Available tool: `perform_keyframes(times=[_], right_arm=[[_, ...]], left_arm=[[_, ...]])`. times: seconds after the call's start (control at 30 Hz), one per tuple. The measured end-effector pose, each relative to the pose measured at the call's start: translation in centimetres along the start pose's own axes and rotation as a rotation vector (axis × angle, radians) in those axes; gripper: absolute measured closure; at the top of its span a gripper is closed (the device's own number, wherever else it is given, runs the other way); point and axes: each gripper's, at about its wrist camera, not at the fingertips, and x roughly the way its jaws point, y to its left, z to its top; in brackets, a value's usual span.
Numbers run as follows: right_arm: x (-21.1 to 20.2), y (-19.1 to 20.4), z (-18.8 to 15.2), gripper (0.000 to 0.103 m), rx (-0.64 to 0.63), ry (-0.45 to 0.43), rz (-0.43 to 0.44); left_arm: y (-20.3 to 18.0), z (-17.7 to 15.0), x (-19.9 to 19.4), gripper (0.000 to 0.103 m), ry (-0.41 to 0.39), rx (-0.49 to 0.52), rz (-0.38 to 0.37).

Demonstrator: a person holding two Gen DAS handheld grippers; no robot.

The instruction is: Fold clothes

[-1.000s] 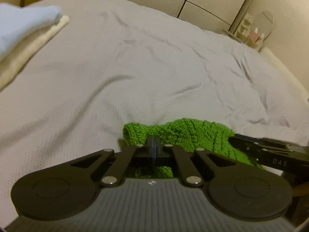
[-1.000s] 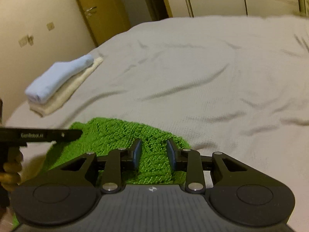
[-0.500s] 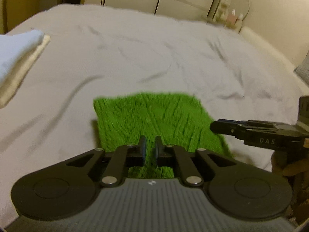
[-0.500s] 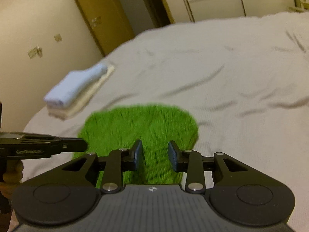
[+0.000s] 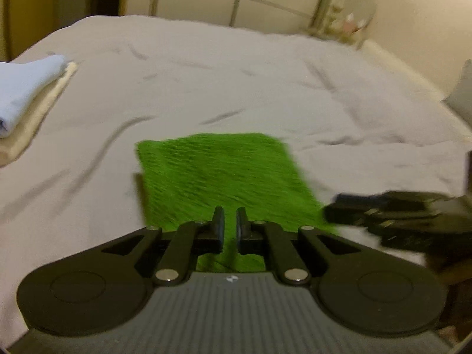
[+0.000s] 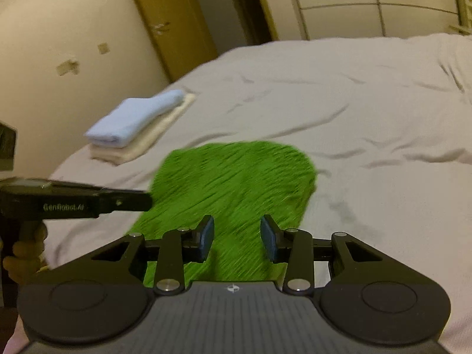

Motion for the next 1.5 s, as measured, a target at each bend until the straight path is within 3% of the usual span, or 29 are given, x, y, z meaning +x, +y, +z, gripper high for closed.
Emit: perform_keyframes(times=[0.1,0.2,0.27,0.43,0.6,0.8,1.27,1.5], right_arm=[[-0.5,1.5,-1.9,0.068,-0.022,0.022,0.012],[0.4,2.1,-3.5,0.07,-0.015,0.08,-0.001],[1.0,2.0,-4.3,0.07,0.003,0.114,-0.001],[-1.8,3.0,-4.7,0.07,-0.026,0.041,0.008],[-5.2,3.1,-6.3,0.07,-0.004,0.005,0.015],[-2.7,2.9,-9.3,0.07,0.049,0.115,0.01],[-3.0,3.9,-9.3,0.067,0.029,0.125,-0.023],[-1.9,5.1,-9.1,0.062,0.008,0.167,-0.093]], left_arm=[[-2.2,-2.0,-0.2,0.097,0.009,0.045,-0.019],[-2.3,-4.6,2.7,0.097,0.112,0.052,0.049],[-1.8,-5.5,2.8,0.097,0.102,0.04,0.049],[-2.0,-5.3,0.2,0.098,0.084,0.064,0.117],[-2.4,-6.8,-2.9,0.098,0.078,0.027,0.06],[-2.7,-8.8,-0.6,0.097,0.191,-0.016,0.128],[-3.2,-9.1,-0.7,0.097,0.189,-0.009,0.166],[-3.4,-9.7,-0.3,0.096,0.169,-0.012,0.192]])
